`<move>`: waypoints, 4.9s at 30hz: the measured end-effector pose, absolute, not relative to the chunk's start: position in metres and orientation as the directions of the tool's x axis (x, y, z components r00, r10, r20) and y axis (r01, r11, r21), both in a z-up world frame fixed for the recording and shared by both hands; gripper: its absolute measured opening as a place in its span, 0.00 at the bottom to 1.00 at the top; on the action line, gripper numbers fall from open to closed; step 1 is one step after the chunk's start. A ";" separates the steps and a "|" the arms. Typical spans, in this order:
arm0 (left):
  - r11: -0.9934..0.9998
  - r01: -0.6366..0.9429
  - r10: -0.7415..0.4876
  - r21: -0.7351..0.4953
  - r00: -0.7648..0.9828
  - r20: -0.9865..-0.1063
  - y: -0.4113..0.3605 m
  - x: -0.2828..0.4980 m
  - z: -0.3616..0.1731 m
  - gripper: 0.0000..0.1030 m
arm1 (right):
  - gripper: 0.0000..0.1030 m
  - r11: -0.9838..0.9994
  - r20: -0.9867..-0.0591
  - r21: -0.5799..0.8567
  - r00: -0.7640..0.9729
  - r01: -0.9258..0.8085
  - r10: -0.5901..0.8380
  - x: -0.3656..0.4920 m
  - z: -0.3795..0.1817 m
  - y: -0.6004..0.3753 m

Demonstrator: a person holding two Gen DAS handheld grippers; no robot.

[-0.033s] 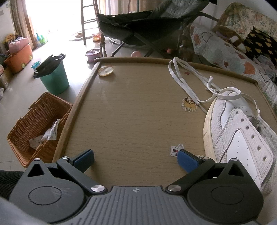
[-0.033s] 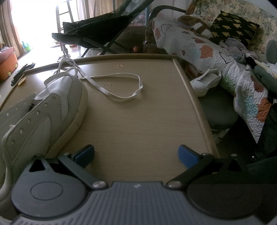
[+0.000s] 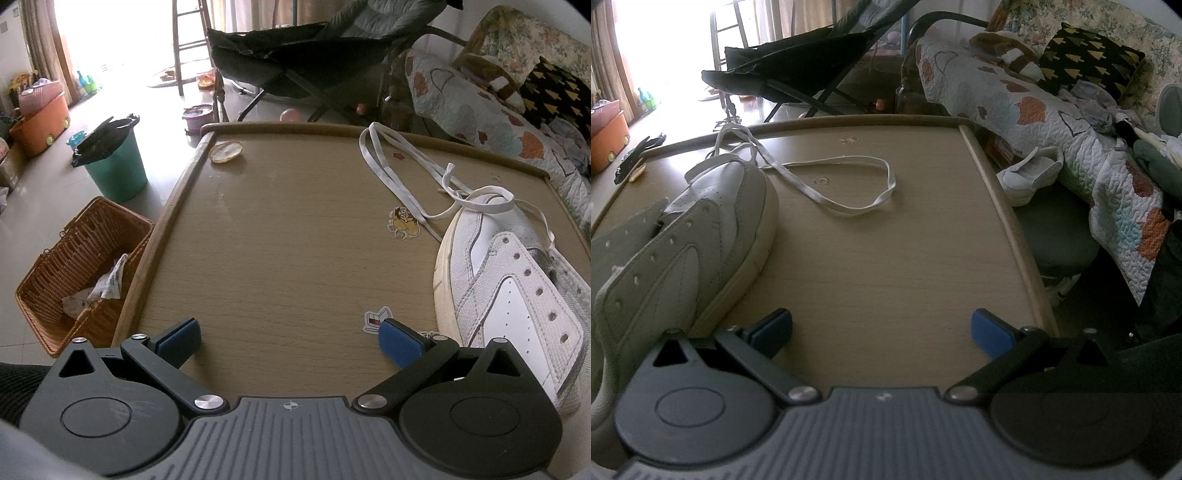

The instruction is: Lace up shoes with both hands

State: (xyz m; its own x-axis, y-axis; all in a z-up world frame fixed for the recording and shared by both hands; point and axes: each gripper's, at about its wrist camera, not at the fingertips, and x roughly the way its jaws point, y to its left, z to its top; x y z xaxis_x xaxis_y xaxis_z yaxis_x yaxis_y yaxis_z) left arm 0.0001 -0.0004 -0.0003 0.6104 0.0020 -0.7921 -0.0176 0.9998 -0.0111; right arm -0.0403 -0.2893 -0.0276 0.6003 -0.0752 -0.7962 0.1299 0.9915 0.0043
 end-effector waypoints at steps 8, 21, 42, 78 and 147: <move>1.000 -0.018 0.003 -0.010 0.614 -0.789 -0.003 0.001 -0.002 1.00 | 1.00 0.992 -0.796 0.003 0.601 0.130 -0.076 -0.040 -0.028 -0.290; 1.000 -0.019 0.004 -0.010 0.618 -0.786 -0.002 -0.001 0.001 1.00 | 1.00 0.992 -0.794 0.003 0.603 0.128 -0.075 -0.041 -0.028 -0.290; 1.000 -0.018 0.006 -0.007 0.645 -0.764 -0.004 -0.005 -0.001 1.00 | 1.00 0.993 -0.794 0.005 0.604 0.121 -0.070 -0.040 -0.027 -0.290; 0.996 -0.079 0.027 -0.029 0.621 -0.784 0.005 -0.011 0.005 1.00 | 0.95 0.989 -0.798 0.059 0.602 0.137 -0.035 -0.038 -0.022 -0.300; 0.974 0.071 -0.223 -0.213 0.400 -0.889 -0.013 -0.050 0.042 1.00 | 0.54 0.951 -0.891 0.169 0.372 -0.258 0.259 0.052 0.027 -0.244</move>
State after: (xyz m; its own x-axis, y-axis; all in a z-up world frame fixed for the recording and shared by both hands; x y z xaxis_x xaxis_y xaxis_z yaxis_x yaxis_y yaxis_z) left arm -0.0502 -0.0130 0.0423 0.3996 -0.2233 -0.8891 0.0709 0.9745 -0.2129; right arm 0.0517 -0.2444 0.0272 0.3722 0.2590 -0.8913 -0.2581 0.9513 0.1686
